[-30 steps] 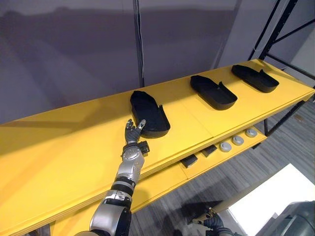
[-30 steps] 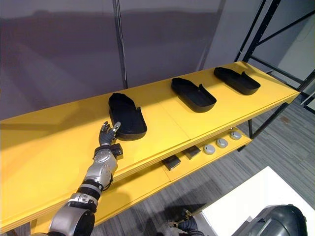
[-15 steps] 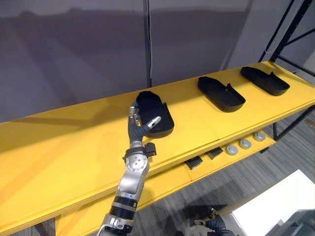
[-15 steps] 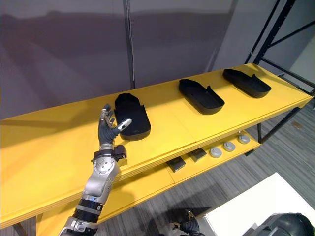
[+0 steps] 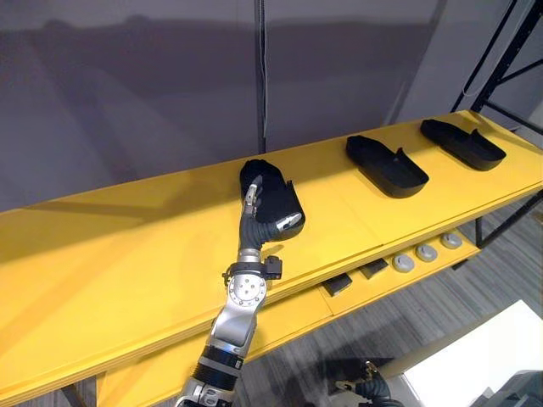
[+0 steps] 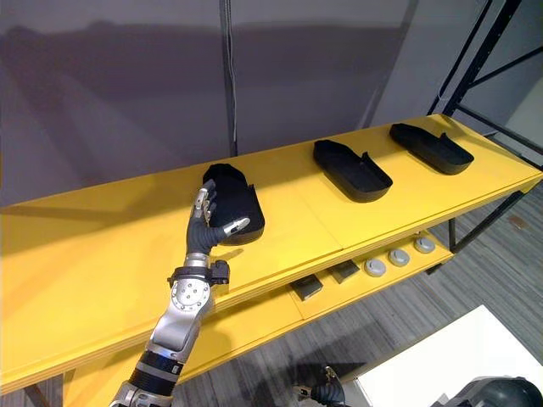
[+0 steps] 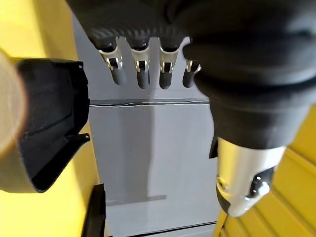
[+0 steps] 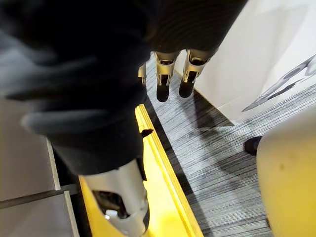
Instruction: Walk over and take plastic housings, then place them on the shelf
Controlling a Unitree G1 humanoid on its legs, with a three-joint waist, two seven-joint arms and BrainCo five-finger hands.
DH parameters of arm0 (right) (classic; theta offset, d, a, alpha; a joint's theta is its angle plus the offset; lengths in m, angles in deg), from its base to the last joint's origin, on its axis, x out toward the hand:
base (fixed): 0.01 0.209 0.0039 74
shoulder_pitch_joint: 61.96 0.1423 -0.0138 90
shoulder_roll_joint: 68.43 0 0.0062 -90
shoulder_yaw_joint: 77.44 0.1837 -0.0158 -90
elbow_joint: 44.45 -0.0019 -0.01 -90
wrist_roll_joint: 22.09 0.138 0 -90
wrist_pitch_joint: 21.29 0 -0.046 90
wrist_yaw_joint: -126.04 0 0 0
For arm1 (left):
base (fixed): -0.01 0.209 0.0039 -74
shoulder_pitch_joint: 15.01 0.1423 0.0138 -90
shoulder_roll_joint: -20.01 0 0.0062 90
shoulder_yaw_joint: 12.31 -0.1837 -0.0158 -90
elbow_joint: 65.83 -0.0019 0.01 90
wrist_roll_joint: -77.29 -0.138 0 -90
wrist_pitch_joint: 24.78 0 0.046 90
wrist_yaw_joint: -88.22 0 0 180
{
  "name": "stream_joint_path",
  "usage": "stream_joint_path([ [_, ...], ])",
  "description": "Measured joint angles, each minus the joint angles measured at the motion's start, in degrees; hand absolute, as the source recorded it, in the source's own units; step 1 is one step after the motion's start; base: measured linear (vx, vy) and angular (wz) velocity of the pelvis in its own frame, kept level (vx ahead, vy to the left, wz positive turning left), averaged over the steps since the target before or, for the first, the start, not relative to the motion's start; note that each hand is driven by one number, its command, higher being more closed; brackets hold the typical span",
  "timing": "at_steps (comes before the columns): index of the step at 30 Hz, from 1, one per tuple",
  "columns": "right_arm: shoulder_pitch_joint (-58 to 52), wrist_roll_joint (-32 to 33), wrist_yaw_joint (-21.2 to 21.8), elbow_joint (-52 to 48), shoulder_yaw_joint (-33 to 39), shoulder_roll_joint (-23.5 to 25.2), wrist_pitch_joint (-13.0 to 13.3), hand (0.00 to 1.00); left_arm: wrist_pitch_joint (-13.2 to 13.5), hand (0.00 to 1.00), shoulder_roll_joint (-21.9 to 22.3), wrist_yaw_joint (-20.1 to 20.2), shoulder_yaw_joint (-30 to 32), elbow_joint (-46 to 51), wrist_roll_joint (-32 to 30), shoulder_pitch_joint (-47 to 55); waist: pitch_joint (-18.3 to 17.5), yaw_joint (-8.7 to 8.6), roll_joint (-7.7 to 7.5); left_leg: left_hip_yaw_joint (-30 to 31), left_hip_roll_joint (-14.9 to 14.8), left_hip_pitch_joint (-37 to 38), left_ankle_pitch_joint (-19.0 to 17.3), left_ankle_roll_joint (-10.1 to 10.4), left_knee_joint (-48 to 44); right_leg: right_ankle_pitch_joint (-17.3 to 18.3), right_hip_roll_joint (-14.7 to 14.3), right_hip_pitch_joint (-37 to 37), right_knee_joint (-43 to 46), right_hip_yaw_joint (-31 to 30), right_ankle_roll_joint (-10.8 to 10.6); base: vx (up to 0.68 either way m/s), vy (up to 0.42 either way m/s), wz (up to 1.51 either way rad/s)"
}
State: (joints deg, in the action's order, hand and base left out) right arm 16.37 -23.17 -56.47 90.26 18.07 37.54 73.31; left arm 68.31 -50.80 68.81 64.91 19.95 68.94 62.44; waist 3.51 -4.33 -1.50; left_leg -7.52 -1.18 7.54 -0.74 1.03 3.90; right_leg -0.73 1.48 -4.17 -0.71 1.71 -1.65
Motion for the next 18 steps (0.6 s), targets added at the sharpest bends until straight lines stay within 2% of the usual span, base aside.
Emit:
stream_joint_path([
  [5,-0.31,0.00,0.01,0.19,0.27,0.80,0.00,0.00,-0.40,1.00,-0.69,-0.06,-0.06,-2.09,-1.10,3.70,-0.78,0.34,-0.15,-0.19,-0.20,0.37,-0.01,0.03,-0.03,-0.02,-0.15,-0.34,-0.04,-0.06,-0.01,-0.04,-0.018,-0.01],
  [12,-0.34,0.00,0.00,1.02,0.30,0.95,0.00,0.00,-0.28,1.00,-0.80,3.90,-2.94,-5.98,-4.80,6.22,-1.69,0.45,-0.39,-0.35,-0.55,0.22,0.04,0.08,0.58,-0.59,-0.52,-0.79,-1.94,0.08,0.24,-0.01,-0.007,0.01],
  [18,0.72,-0.02,0.01,2.65,0.30,0.90,0.01,0.00,-0.33,1.00,-1.11,5.00,-4.59,-10.86,-7.61,6.09,-1.63,0.23,-0.62,-0.50,-0.85,0.22,-0.12,0.38,1.00,-0.65,-0.90,-0.73,-2.88,-0.12,0.29,0.02,-0.021,-0.02],
])
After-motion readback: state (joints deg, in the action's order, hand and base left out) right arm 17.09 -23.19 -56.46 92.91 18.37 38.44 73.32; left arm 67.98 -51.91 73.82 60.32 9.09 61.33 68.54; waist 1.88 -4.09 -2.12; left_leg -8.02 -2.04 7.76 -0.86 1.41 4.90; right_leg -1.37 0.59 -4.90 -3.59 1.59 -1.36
